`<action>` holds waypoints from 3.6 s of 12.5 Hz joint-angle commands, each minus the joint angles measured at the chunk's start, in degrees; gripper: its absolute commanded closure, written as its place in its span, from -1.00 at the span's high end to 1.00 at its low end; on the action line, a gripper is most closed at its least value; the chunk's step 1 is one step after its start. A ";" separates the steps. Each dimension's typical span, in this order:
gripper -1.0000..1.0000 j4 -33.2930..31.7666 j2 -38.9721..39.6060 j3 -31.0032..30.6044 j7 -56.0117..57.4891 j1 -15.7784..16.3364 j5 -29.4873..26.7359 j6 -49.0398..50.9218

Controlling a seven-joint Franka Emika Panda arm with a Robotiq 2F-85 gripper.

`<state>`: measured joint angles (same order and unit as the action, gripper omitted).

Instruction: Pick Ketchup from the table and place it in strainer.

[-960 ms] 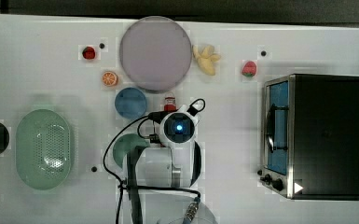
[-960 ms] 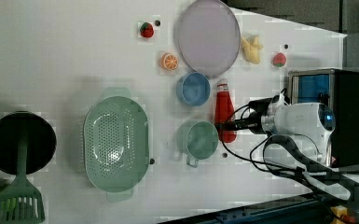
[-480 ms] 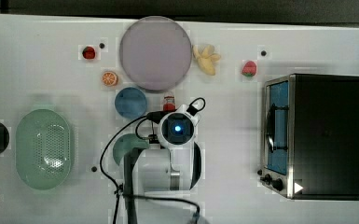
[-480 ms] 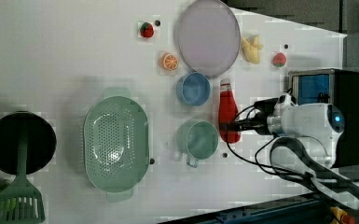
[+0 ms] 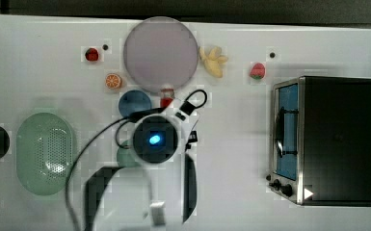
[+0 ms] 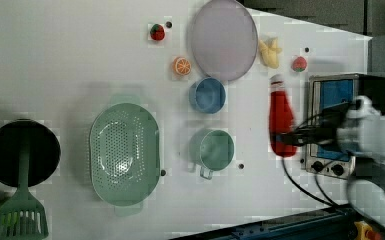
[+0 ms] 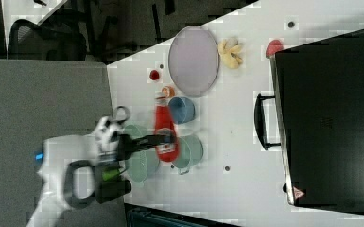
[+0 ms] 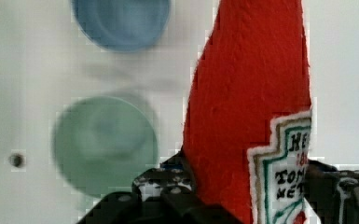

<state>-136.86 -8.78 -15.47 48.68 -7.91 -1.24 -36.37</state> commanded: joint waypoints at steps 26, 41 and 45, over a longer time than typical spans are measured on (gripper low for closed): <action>1.00 10.57 24.87 -30.46 -54.42 4.32 0.94 -20.60; 1.00 20.30 -7.75 -2.66 -46.65 -8.09 0.08 20.84; 1.00 22.59 -8.30 2.62 -44.11 -8.09 -3.18 28.19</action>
